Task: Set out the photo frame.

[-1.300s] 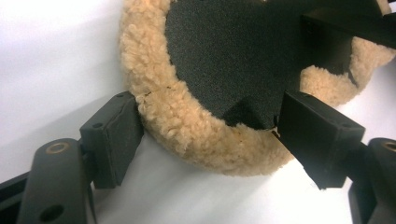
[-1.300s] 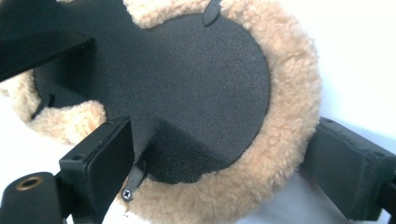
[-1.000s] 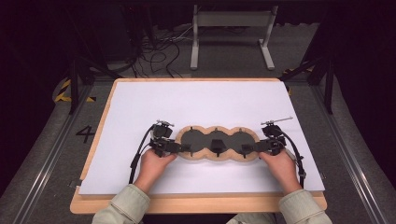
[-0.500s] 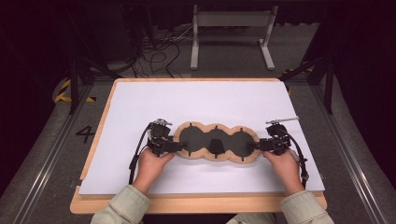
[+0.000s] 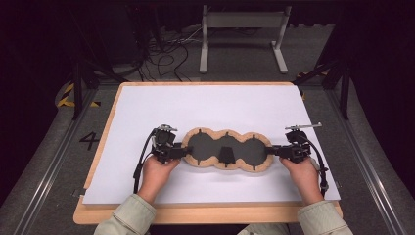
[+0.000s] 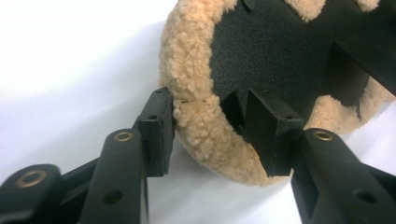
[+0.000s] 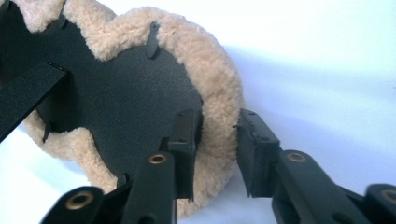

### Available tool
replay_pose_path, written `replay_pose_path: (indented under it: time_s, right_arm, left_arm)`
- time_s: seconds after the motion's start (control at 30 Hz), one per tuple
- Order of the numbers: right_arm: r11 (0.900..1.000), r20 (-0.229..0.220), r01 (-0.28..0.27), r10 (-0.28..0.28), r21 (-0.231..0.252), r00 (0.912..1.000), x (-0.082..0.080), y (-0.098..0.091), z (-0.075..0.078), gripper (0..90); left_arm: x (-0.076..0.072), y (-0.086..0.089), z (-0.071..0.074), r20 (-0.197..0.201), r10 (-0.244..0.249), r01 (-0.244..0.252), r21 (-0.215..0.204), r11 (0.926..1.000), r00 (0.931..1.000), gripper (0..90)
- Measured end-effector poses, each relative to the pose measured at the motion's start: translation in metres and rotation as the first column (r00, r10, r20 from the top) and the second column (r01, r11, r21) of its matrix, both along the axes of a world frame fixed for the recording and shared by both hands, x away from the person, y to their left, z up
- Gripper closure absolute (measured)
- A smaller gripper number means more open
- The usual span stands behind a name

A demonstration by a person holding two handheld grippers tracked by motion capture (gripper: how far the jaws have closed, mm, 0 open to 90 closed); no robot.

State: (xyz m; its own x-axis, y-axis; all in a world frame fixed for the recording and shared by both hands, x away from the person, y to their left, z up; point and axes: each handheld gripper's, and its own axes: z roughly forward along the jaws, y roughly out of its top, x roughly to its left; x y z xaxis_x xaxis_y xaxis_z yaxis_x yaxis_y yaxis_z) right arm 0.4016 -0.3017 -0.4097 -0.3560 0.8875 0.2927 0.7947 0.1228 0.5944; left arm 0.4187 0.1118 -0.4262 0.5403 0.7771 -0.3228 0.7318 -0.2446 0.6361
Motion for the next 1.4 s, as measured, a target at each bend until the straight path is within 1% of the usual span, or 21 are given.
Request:
replay_pose_path:
  time_s: [0.03, 0.17, 0.37, 0.57, 0.6, 0.63, 0.7, 0.73, 0.8, 0.83, 0.87, 0.9, 0.97, 1.0, 1.07, 1.1, 1.13, 1.17, 1.23, 1.37, 1.4]
  right_arm:
    - [1.0, 0.005, -0.001, 0.001, 0.0, 1.0, -0.001, -0.001, 0.001, 76.0]
    - [0.9998, 0.014, -0.003, 0.003, -0.019, 0.9999, -0.003, 0.0, 0.002, 76.1]
    - [0.9994, 0.044, -0.007, 0.008, -0.034, 0.999, -0.007, 0.004, 0.006, 76.2]
    - [0.999, 0.102, -0.007, 0.011, -0.044, 0.9947, -0.012, 0.01, 0.012, 76.8]
    - [0.999, 0.102, -0.007, 0.011, -0.044, 0.9947, -0.012, 0.01, 0.012, 76.8]
    - [0.9975, 0.157, -0.013, 0.024, -0.07, 0.9873, -0.016, 0.014, 0.017, 77.1]
    - [0.9955, 0.204, -0.01, 0.029, -0.094, 0.9785, -0.02, 0.018, 0.022, 77.1]
    - [0.9955, 0.204, -0.01, 0.029, -0.094, 0.9785, -0.02, 0.018, 0.022, 77.1]
    - [0.9947, 0.247, -0.004, 0.03, -0.103, 0.9685, -0.023, 0.02, 0.026, 77.1]
    - [0.995, 0.288, -0.002, 0.031, -0.1, 0.9573, -0.027, 0.02, 0.028, 77.1]
    - [0.995, 0.288, -0.002, 0.031, -0.1, 0.9573, -0.027, 0.02, 0.028, 77.1]
    - [0.995, 0.31, -0.001, 0.032, -0.1, 0.9501, -0.029, 0.02, 0.03, 77.2]
    - [0.9944, 0.37, 0.002, 0.037, -0.106, 0.9282, -0.034, 0.021, 0.034, 77.2]
    - [0.9944, 0.37, 0.002, 0.037, -0.106, 0.9282, -0.034, 0.021, 0.034, 77.2]
    - [0.9945, 0.4, 0.0, 0.043, -0.105, 0.9153, -0.036, 0.02, 0.035, 77.2]
    - [0.9945, 0.4, 0.0, 0.043, -0.105, 0.9153, -0.036, 0.02, 0.035, 77.2]
    - [0.9945, 0.412, -0.003, 0.046, -0.104, 0.9099, -0.036, 0.02, 0.035, 77.2]
    - [0.9939, 0.411, -0.002, 0.048, -0.11, 0.9103, -0.036, 0.02, 0.034, 77.2]
    - [0.9913, 0.41, -0.002, 0.056, -0.132, 0.9102, -0.035, 0.022, 0.031, 77.3]
    - [0.9873, 0.383, -0.009, 0.07, -0.159, 0.9209, -0.032, 0.023, 0.022, 77.4]
    - [0.9861, 0.382, -0.012, 0.075, -0.165, 0.9213, -0.031, 0.024, 0.021, 77.4]
  left_arm:
    - [0.0, 0.0, 0.0, 0.004, -0.003, 0.003, 0.001, 1.0, 1.0, 57.4]
    - [-0.002, 0.002, 0.002, 0.008, 0.003, -0.003, -0.011, 0.9999, 1.0, 60.0]
    - [-0.004, 0.005, 0.005, 0.041, 0.024, -0.024, -0.011, 0.9997, 0.9989, 64.5]
    - [-0.01, 0.008, 0.013, 0.118, 0.051, -0.051, 0.003, 0.9987, 0.9917, 67.3]
    - [-0.01, 0.008, 0.013, 0.118, 0.051, -0.051, 0.003, 0.9987, 0.9917, 67.9]
    - [-0.012, 0.008, 0.015, 0.145, 0.058, -0.06, 0.008, 0.9982, 0.9878, 68.1]
    - [-0.014, 0.01, 0.017, 0.165, 0.068, -0.068, -0.005, 0.9977, 0.9839, 68.3]
    - [-0.014, 0.01, 0.017, 0.165, 0.068, -0.068, -0.005, 0.9977, 0.9839, 68.7]
    - [-0.016, 0.011, 0.02, 0.187, 0.073, -0.07, -0.02, 0.9973, 0.9796, 69.0]
    - [-0.017, 0.012, 0.021, 0.194, 0.071, -0.069, -0.019, 0.9975, 0.9784, 69.0]
    - [-0.017, 0.013, 0.021, 0.211, 0.07, -0.067, -0.021, 0.9975, 0.9749, 69.0]
    - [-0.018, 0.013, 0.022, 0.231, 0.068, -0.063, -0.027, 0.9976, 0.9705, 69.0]
    - [-0.02, 0.014, 0.024, 0.255, 0.069, -0.062, -0.035, 0.9974, 0.9644, 69.5]
    - [-0.022, 0.014, 0.024, 0.267, 0.07, -0.06, -0.043, 0.9972, 0.961, 69.5]
    - [-0.023, 0.015, 0.025, 0.308, 0.068, -0.057, -0.042, 0.9975, 0.949, 69.6]
    - [-0.024, 0.015, 0.026, 0.323, 0.065, -0.055, -0.042, 0.9976, 0.944, 69.6]
    - [-0.024, 0.016, 0.025, 0.341, 0.057, -0.049, -0.031, 0.9983, 0.9384, 69.7]
    - [-0.024, 0.016, 0.025, 0.343, 0.052, -0.045, -0.029, 0.9986, 0.938, 69.8]
    - [-0.024, 0.017, 0.021, 0.362, 0.04, -0.036, -0.019, 0.9992, 0.9314, 70.5]
    - [-0.022, 0.018, 0.014, 0.377, 0.008, -0.013, 0.011, 0.9998, 0.9261, 71.2]
    - [-0.022, 0.019, 0.013, 0.372, -0.003, -0.005, 0.022, 0.9997, 0.9284, 71.3]
